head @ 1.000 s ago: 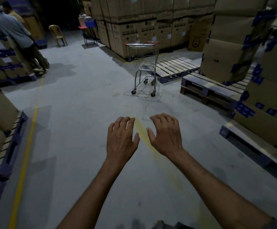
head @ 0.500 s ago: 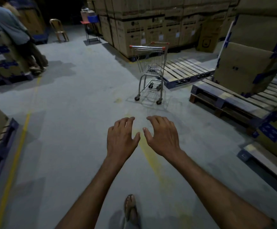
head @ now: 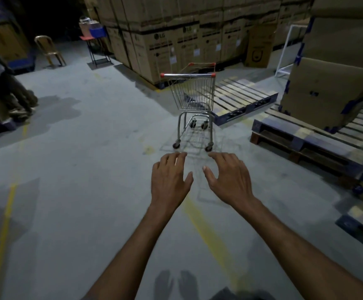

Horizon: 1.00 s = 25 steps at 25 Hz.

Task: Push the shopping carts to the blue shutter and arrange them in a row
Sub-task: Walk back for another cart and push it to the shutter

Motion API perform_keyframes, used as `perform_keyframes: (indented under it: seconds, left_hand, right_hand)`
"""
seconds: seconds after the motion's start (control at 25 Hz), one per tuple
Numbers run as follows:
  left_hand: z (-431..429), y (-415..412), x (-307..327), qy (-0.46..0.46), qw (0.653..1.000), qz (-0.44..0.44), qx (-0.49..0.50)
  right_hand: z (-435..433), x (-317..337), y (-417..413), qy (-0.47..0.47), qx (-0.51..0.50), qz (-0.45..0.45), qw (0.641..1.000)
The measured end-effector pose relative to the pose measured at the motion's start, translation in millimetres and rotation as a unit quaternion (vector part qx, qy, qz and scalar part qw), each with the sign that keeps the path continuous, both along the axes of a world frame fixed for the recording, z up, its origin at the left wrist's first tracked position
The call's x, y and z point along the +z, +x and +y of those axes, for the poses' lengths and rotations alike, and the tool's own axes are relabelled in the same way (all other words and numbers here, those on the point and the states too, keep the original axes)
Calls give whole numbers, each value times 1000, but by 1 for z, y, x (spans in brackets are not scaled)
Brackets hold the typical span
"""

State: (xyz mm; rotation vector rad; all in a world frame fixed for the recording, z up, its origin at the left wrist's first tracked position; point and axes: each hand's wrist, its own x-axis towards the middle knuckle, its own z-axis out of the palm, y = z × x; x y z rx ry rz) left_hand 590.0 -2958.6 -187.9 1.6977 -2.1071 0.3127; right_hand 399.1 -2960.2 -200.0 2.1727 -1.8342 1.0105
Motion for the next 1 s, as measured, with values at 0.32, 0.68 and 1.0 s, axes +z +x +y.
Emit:
perform_keyframes:
  seconds: [0.32, 0.68, 1.0]
  left_hand:
    - [-199, -4, -21, -18, 999, -26, -26]
    - [-425, -29, -6, 7, 1000, 15, 14]
    - [-583, -26, -16, 22, 1000, 2, -11]
  right_hand:
    - [-200, -13, 6, -31, 12, 71, 997]
    - [-448, -1, -24, 9, 57, 60, 997]
    - [-595, -9, -19, 44, 66, 65, 995]
